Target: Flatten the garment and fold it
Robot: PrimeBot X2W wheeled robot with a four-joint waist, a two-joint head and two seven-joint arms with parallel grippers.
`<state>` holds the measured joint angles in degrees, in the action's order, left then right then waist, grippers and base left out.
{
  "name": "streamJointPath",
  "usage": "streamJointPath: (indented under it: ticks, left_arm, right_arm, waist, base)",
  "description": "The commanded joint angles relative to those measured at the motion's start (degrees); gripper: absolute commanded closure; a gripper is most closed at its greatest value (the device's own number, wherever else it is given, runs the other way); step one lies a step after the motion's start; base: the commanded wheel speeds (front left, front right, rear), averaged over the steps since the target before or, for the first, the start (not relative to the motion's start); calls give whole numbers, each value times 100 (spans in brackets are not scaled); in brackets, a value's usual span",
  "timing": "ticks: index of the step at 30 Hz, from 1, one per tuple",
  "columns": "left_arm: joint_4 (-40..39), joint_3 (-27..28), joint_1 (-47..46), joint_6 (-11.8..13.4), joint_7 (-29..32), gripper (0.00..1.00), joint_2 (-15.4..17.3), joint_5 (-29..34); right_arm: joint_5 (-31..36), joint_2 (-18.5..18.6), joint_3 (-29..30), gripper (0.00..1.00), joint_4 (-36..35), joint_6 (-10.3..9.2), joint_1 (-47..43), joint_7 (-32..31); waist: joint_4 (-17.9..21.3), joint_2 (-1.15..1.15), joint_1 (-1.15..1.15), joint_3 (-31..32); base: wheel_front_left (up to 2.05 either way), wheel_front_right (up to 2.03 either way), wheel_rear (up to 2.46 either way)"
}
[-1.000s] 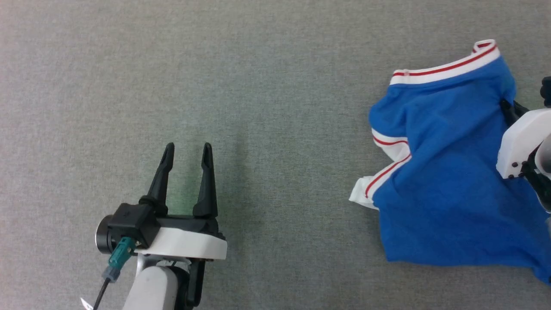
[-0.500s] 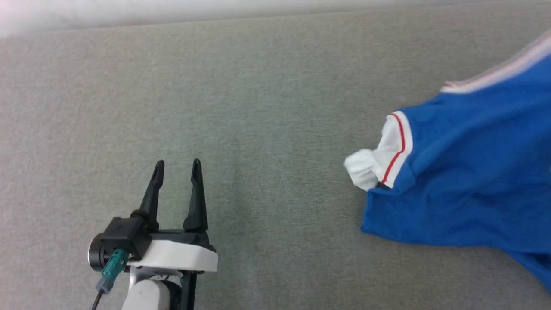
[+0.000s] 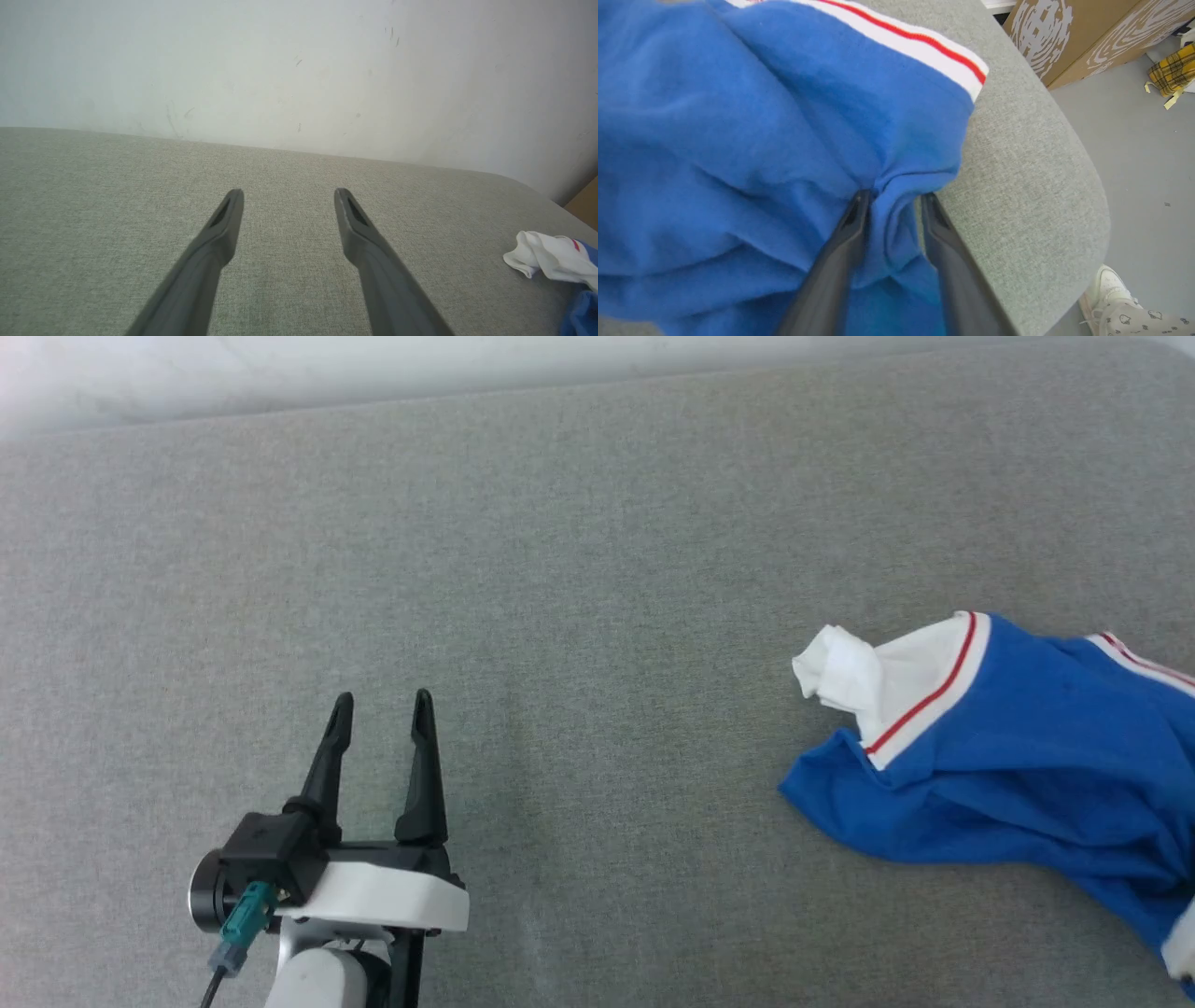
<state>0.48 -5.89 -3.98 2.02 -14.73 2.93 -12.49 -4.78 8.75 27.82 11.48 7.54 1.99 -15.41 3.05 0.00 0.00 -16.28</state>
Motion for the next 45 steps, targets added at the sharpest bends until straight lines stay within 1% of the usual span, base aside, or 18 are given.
streamJointPath:
  ticks: [1, 7, 8, 10, 14, 17, 18, 22, 27, 30, 32, 34, 36, 39, 42, 45]
  left_arm:
    - [12, 15, 33, -49, -27, 0, -5, 69]
    - [-72, 23, 62, -71, -27, 0, -5, 129]
    - [-72, 23, 62, -71, -27, 0, -5, 129]
    - [-129, 28, 82, -74, -27, 0, -5, 146]
    - [-249, 10, 166, -80, -27, 0, -5, 166]
    - [-338, -11, 267, -88, -27, 0, -5, 162]
    - [-357, -7, 308, -80, -27, 0, -5, 151]
    - [-393, 3, 455, -72, -27, 0, -5, 152]
    - [-407, 2, 526, -47, -27, 0, -5, 210]
    - [-407, -100, 390, -106, -24, 0, 11, 274]
    - [-453, -247, 140, -198, 92, 0, 52, 357]
    - [-514, -484, -232, -367, 353, 0, 108, 471]
    - [-559, -802, -711, -572, 724, 0, 152, 602]
    - [-551, -1322, -1501, -778, 1318, 0, 128, 659]
    - [-426, -1890, -2239, -878, 1878, 0, 67, 515]
    - [-218, -2433, -2852, -914, 2334, 0, 26, 381]
  right_arm:
    - [83, -96, -51, 0, -103, -5, 190, 256]
    - [31, -250, -430, 0, -783, -5, 581, 787]
    - [31, -250, -430, 0, -783, -5, 581, 787]
    - [4, -309, -551, 0, -1092, -5, 626, 954]
    - [114, -483, -774, 0, -1717, -5, 497, 1223]
    - [121, -566, -853, 0, -2004, -5, 201, 1429]
    - [90, -577, -875, 0, -2029, -5, 96, 1507]
    - [-387, -584, -901, 0, -1876, -5, -223, 1778]
    - [-549, -586, -953, 0, -1680, -5, -450, 2043]
    - [-547, -586, -949, 0, -1647, -5, -436, 2107]
    - [-508, -586, -920, 0, -1685, -5, -385, 2122]
    - [-483, -586, -875, 0, -1737, -5, -330, 2110]
    - [-463, -587, -814, 0, -1796, -5, -272, 2087]
    - [-453, -587, -700, 0, -1845, -5, -189, 2065]
    - [-469, -587, -603, 0, -1825, -5, -112, 2054]
    - [-500, -587, -562, 0, -1789, -5, -24, 2042]
  waist:
    - [43, 0, 0, 64]
    - [90, 0, 0, 192]
    - [90, 0, 0, 192]
    - [87, 0, 0, 228]
    - [53, 0, 0, 298]
    - [12, 0, 0, 322]
    - [0, 0, 0, 326]
    - [-39, 0, 0, 344]
    - [-21, 0, 0, 360]
    - [6, 0, 0, 352]
    - [11, 0, 0, 322]
    - [-2, 0, 0, 270]
    - [-24, 0, 0, 196]
    - [-44, 0, 0, 59]
    - [-37, 0, 0, -115]
    - [-2, 0, 0, -345]
  base:
    - [0, 0, 0]
    - [0, 0, 0]
    - [0, 0, 0]
    - [0, 0, 0]
    - [0, 0, 0]
    - [0, 0, 0]
    - [0, 0, 0]
    - [0, 0, 0]
    - [0, 0, 0]
    - [0, 0, 0]
    - [0, 0, 0]
    - [0, 0, 0]
    - [0, 0, 0]
    - [0, 0, 0]
    - [0, 0, 0]
    - [0, 0, 0]
